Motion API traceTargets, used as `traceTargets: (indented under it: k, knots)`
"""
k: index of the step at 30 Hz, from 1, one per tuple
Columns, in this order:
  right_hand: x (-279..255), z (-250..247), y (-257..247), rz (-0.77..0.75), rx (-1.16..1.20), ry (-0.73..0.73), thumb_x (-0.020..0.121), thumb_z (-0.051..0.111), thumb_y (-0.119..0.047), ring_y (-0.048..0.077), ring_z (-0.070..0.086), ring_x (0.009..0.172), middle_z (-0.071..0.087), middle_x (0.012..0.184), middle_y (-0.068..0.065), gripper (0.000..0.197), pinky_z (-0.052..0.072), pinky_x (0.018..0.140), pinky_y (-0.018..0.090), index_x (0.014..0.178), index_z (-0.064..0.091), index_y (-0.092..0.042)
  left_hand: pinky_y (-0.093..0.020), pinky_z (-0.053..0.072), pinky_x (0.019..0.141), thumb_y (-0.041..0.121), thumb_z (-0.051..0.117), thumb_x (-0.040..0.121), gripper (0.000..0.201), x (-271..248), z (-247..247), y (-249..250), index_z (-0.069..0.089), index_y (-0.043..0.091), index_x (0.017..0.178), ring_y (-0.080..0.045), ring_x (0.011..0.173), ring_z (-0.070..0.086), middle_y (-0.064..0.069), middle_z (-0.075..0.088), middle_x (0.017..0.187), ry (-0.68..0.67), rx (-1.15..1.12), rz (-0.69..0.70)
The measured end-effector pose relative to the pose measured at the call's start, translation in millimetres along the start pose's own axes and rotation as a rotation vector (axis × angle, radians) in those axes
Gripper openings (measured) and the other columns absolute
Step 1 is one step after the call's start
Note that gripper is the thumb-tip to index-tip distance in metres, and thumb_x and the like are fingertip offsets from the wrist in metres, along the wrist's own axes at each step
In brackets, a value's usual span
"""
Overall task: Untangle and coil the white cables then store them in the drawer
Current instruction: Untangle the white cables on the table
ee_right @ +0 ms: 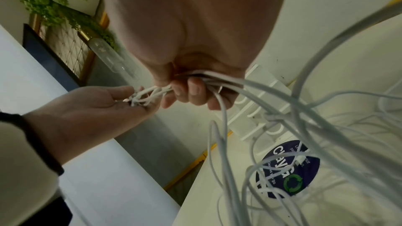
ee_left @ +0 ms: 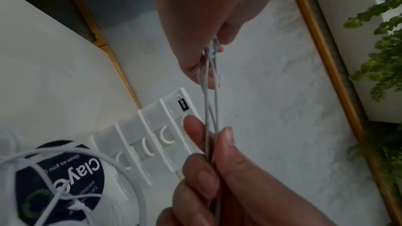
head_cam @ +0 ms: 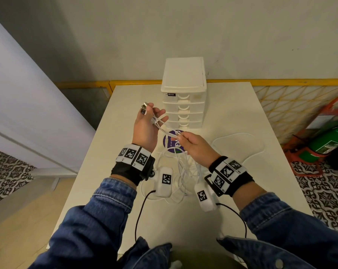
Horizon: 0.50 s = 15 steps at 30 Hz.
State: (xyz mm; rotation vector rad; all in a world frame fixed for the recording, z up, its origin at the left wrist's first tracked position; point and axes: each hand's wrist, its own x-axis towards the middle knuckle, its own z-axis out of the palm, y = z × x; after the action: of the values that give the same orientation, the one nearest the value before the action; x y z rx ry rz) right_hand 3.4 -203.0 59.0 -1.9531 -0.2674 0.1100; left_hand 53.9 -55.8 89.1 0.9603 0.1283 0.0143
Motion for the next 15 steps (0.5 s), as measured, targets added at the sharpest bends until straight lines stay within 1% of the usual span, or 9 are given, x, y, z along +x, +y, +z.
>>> traceTargets:
  k: [2,3,7,8,10,11,13,14,15]
  knots:
    - [0,2,2,0.005,0.001,0.017,0.099,0.039,-0.018,-0.007,0.046,0.053,0.042,0.062,-0.013,0.027,0.034,0.057,0.011,0.076,0.054,-0.021,-0.031,0.056,0.074,0.017,0.034,0.102,0.018,0,-1,-1,0.050,0.013,0.097,-0.019,0.082,0.062,-0.004,0.052,0.081,-0.025,0.006,-0.010]
    - [1,2,2,0.006,0.014,0.018,0.098,0.041,-0.020,-0.006,0.046,0.053,0.043,0.062,-0.013,0.024,0.034,0.056,0.011,0.078,0.054,-0.019,-0.031,0.056,0.074,0.017,0.033,0.102,0.017,-1,-2,-1,0.050,0.013,0.098,-0.019,0.082,0.063,-0.004,0.053,0.081,-0.041,0.017,-0.019]
    - [6,6,-3,-0.018,0.026,0.038,0.095,0.049,-0.023,-0.004,0.046,0.054,0.048,0.065,-0.011,0.016,0.036,0.057,0.011,0.086,0.057,-0.014,-0.032,0.054,0.079,0.017,0.031,0.103,0.016,-7,0,-7,0.047,0.014,0.100,-0.018,0.084,0.067,-0.005,0.060,0.086,-0.154,0.119,-0.039]
    - [8,7,-5,-0.025,0.036,0.042,0.095,0.049,-0.023,-0.003,0.046,0.053,0.048,0.063,-0.011,0.015,0.035,0.056,0.012,0.084,0.058,-0.018,-0.033,0.054,0.079,0.016,0.031,0.103,0.016,-9,1,-9,0.046,0.014,0.100,-0.018,0.087,0.068,-0.006,0.062,0.088,-0.181,0.136,-0.049]
    - [12,11,-8,-0.034,0.059,0.047,0.095,0.048,-0.022,-0.001,0.044,0.049,0.046,0.059,-0.010,0.020,0.034,0.056,0.015,0.077,0.053,-0.030,-0.035,0.054,0.081,0.016,0.031,0.103,0.015,-12,4,-14,0.045,0.012,0.102,-0.021,0.093,0.067,-0.009,0.064,0.093,-0.226,0.154,-0.081]
    - [13,12,-8,-0.036,0.053,0.053,0.095,0.047,-0.022,0.001,0.043,0.049,0.045,0.058,-0.009,0.023,0.034,0.056,0.018,0.074,0.051,-0.031,-0.037,0.053,0.083,0.017,0.031,0.103,0.015,-13,5,-15,0.045,0.012,0.104,-0.022,0.097,0.066,-0.010,0.064,0.096,-0.243,0.172,-0.089]
    - [14,13,-8,-0.034,0.020,0.081,0.096,0.046,-0.022,0.005,0.038,0.049,0.041,0.057,-0.004,0.027,0.032,0.055,0.022,0.069,0.049,-0.023,-0.039,0.051,0.090,0.017,0.033,0.102,0.015,-14,4,-15,0.044,0.011,0.111,-0.025,0.103,0.064,-0.012,0.065,0.103,-0.273,0.232,-0.088]
    - [14,12,-7,-0.032,0.012,0.105,0.096,0.045,-0.022,0.005,0.036,0.049,0.040,0.057,-0.003,0.028,0.030,0.054,0.022,0.068,0.049,-0.021,-0.039,0.050,0.092,0.016,0.036,0.102,0.017,-14,2,-15,0.043,0.011,0.116,-0.025,0.106,0.063,-0.012,0.065,0.108,-0.289,0.265,-0.092]
    - [14,11,-7,-0.030,0.015,0.128,0.097,0.044,-0.021,0.005,0.036,0.047,0.039,0.056,-0.004,0.030,0.029,0.052,0.021,0.067,0.048,-0.022,-0.038,0.050,0.094,0.014,0.038,0.101,0.020,-15,0,-14,0.042,0.011,0.121,-0.025,0.108,0.062,-0.013,0.064,0.113,-0.306,0.300,-0.098]
